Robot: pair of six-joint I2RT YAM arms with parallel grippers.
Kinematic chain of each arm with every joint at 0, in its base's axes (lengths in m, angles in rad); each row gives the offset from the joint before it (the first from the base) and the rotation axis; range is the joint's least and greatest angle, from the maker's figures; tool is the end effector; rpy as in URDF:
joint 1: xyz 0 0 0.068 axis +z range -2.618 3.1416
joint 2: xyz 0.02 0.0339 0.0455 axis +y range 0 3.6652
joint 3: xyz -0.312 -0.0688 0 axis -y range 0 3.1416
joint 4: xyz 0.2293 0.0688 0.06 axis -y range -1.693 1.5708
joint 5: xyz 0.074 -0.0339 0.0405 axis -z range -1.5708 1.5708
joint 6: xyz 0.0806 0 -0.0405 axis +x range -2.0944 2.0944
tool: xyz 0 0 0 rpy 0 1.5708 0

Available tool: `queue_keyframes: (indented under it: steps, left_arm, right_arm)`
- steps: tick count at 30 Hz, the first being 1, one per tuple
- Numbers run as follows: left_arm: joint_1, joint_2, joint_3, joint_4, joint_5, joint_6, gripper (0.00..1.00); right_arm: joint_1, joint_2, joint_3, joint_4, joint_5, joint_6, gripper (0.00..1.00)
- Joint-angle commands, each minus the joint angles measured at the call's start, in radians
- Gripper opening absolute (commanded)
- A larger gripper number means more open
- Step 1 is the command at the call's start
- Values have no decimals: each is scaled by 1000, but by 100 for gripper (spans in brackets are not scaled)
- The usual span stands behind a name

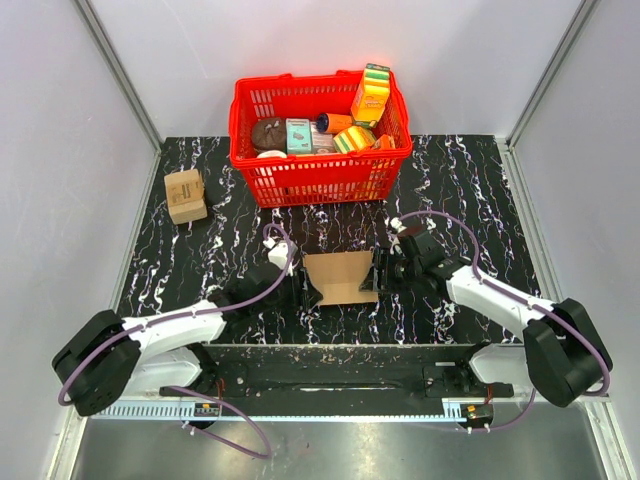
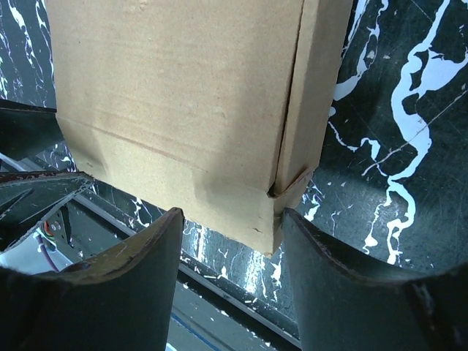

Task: Fold the paper box

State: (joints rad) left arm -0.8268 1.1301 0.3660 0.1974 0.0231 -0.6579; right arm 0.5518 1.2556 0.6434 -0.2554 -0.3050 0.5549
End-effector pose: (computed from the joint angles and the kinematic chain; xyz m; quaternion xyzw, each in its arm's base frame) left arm 0.1506 -0.1664 0.1974 0.0795 0.8729 -0.3328 0.3477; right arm 0.1942 0.1480 0.2124 -0.0509 0.9280 0.3002 0.2147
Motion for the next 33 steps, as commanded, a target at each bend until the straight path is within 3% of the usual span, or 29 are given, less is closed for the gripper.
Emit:
queue_keyframes:
  steps: [1,15,24,33]
  left_arm:
    - [-6,19,7,73,29,11,63]
    - [-5,37,13,80,29,15,63]
    - [-5,48,19,74,20,30,63]
    - [-5,63,30,66,5,47,63]
  right_arm:
    - [8,22,2,73,-17,11,62]
    - [8,28,29,16,32,-26,63]
    - [8,27,2,48,35,-26,55]
    - [8,15,-5,38,52,-38,65]
